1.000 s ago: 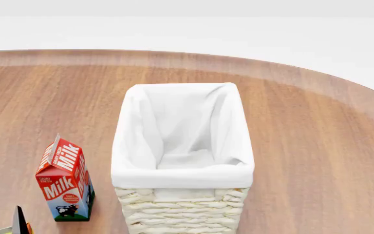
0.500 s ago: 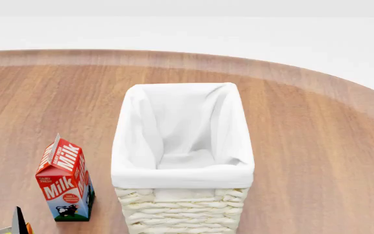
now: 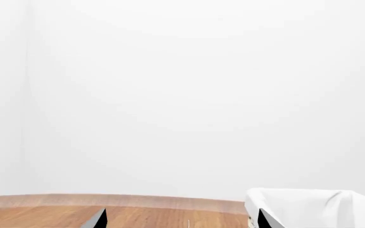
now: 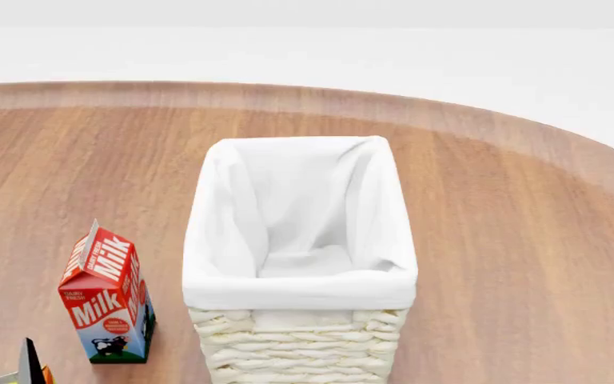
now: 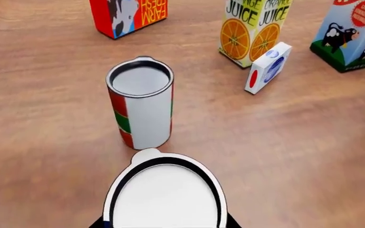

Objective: Pick up the alphabet soup, and put it in the basket.

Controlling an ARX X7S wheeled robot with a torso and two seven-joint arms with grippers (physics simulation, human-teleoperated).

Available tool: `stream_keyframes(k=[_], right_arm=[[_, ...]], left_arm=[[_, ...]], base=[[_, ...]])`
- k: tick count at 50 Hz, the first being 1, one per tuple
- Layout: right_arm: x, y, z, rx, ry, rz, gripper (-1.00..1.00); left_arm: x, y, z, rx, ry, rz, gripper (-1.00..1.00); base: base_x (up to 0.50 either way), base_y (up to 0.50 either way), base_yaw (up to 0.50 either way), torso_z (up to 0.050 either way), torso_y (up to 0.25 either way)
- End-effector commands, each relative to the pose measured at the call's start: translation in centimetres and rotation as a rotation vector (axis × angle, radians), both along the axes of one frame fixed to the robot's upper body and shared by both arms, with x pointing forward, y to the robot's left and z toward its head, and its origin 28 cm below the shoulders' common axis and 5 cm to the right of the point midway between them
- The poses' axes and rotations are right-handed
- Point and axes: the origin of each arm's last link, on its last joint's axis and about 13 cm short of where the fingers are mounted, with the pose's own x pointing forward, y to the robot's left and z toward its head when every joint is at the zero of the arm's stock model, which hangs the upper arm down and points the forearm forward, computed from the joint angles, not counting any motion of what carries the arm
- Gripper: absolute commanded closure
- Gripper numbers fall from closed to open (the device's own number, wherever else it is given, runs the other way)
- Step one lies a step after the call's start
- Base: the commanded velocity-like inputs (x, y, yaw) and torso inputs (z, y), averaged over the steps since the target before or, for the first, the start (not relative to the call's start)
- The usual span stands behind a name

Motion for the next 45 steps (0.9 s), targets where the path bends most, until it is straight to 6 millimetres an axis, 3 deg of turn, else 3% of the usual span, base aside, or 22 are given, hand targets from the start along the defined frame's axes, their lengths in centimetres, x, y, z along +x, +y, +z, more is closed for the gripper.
stream_keyframes(k=[1, 13, 28, 45], right_arm=[[-0.4, 0.3, 0.9, 0.043, -0.064, -0.006, 1.00], [-2.2, -0.2, 4.1, 0.180, -0.164, 0.002, 1.00], [-2.9, -0.2, 6.4, 0.259, -0.255, 0.003, 1.00], [-5.3, -0.2, 9.2, 0.394, -0.332, 0.068, 1.00]], left_arm=[[0.0, 0.0, 0.0, 0.000, 0.001, 0.000, -1.00], [0.0, 0.0, -0.1, -0.002, 0.001, 0.002, -1.00], [-0.1, 0.2, 0.1, -0.004, -0.004, 0.008, -1.00], [-0.1, 0.2, 0.2, -0.001, -0.004, 0.008, -1.00]], base=[[0.00, 0.00, 0.00, 0.000, 0.000], [0.00, 0.00, 0.00, 0.000, 0.000], [0.00, 0.00, 0.00, 0.000, 0.000], [0.00, 0.00, 0.00, 0.000, 0.000]])
